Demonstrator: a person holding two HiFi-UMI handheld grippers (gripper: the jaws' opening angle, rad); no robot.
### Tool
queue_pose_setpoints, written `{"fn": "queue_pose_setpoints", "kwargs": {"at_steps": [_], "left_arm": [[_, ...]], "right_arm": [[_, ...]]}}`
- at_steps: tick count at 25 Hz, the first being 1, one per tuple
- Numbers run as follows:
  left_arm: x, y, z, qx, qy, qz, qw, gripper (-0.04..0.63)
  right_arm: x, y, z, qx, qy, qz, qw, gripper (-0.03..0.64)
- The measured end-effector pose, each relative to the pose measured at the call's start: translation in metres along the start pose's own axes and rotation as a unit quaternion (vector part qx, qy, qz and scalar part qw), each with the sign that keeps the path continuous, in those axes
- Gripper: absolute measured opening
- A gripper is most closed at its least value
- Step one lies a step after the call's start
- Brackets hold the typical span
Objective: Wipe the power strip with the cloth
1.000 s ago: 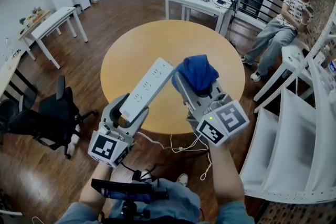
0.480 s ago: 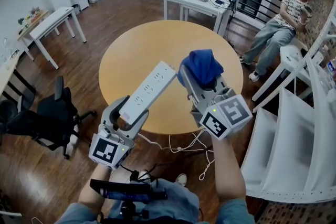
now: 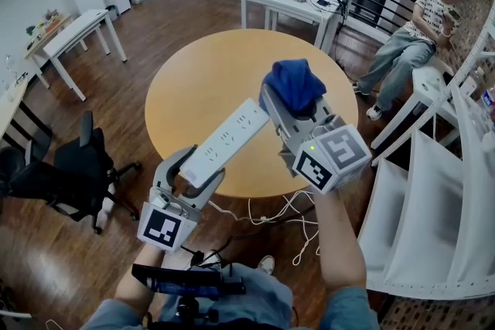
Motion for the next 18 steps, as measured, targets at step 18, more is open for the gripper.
{"fn": "queue_pose_setpoints", "kwargs": {"at_steps": [18], "left_arm": [[-0.007, -0.009, 0.005, 0.042, -0.003, 0.028, 0.9987, 0.284]], "right_arm": [[0.025, -0.012, 0.048, 0.073, 0.051, -0.020, 0.996, 0.057]]}}
Point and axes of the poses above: the fingertips, and each gripper's own axes: z forward along the fingers, x to its left, y out of its top, the point moved 4 cm from there along -z, backward along the fingers, and after that the axes turned 15 degrees about -y, right-handed, at the moved point
